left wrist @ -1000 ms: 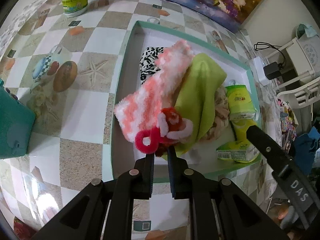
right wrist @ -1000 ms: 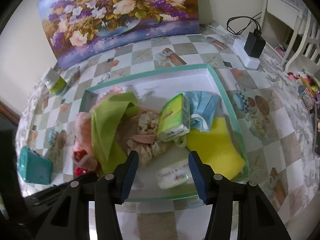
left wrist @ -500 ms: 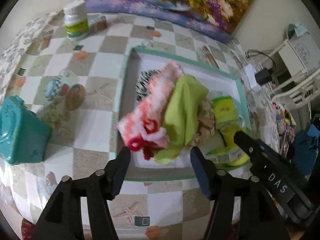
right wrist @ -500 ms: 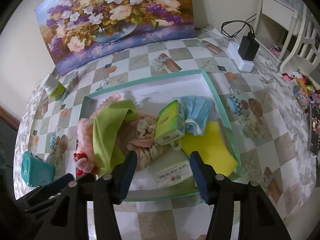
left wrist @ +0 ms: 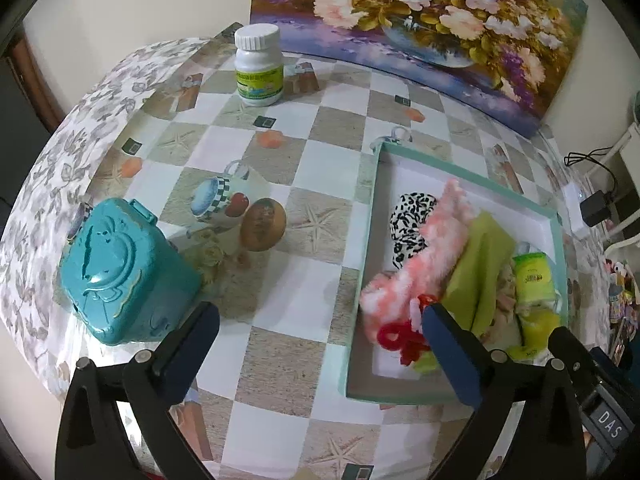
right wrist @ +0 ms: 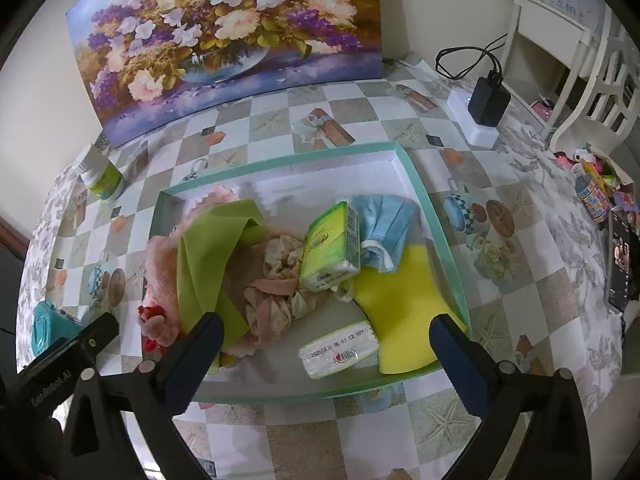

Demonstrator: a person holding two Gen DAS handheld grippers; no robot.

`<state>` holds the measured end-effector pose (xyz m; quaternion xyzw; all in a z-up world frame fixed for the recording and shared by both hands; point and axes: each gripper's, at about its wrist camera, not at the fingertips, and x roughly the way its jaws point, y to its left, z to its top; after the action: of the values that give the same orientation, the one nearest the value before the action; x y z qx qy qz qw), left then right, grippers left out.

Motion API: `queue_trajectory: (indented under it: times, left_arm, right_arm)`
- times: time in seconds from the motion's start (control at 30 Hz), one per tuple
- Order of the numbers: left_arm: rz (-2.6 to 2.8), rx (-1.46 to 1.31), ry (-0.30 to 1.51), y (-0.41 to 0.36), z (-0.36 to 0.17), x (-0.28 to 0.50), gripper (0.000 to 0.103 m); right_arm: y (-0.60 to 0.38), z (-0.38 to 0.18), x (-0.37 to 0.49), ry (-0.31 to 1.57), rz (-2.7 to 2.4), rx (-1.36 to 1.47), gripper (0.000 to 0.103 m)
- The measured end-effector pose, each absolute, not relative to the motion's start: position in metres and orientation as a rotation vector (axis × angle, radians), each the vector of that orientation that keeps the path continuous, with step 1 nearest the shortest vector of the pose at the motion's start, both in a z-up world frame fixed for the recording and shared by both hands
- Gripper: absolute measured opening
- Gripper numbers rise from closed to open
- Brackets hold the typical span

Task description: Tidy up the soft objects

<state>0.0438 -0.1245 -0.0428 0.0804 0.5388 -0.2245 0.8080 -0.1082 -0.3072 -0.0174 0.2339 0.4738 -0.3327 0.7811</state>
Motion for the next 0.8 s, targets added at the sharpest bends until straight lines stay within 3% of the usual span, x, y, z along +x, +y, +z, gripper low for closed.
queue_trajectory:
  times: [0.8]
  left_arm:
    - [-0.347, 0.365, 0.968, -0.102, -0.022, 0.012, 0.101]
  right_arm:
    - [-0.283, -0.018, -0.122, 1.053, -0.726, 0.466, 0.103]
